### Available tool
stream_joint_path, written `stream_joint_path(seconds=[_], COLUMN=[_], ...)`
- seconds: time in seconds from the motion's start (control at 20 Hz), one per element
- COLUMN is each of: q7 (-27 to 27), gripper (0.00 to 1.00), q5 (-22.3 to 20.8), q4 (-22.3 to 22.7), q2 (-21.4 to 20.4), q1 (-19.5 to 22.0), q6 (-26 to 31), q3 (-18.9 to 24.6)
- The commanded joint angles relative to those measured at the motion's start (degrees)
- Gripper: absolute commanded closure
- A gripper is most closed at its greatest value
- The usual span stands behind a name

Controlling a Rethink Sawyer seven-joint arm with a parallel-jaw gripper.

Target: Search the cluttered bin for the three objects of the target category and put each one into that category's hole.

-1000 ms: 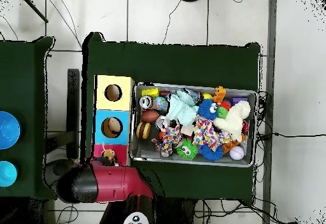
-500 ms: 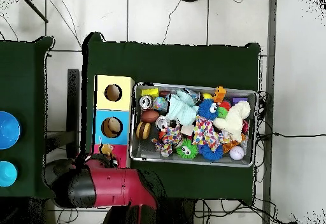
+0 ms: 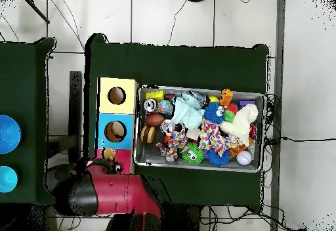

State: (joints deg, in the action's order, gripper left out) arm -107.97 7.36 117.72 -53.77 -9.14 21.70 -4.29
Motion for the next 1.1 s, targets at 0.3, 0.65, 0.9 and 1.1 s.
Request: stream_joint_path(seconds=[0.3,0.65,0.9,1.1], q7=[-13.04,-12.91,-11.23,-10.92], gripper=[1.00,1.00,1.00,1.00], q5=[0.84,1.78,2.14,2.22], q4=[6.16,5.63,3.90,3.66], q2=[5.40,8.92,8.80,8.83], q1=[-1.17,-1.45,-0.15,0.16], q6=[-11.42,-15.27,-13.23,-12.65], q3=[2.40,2.59,2.40,2.56])
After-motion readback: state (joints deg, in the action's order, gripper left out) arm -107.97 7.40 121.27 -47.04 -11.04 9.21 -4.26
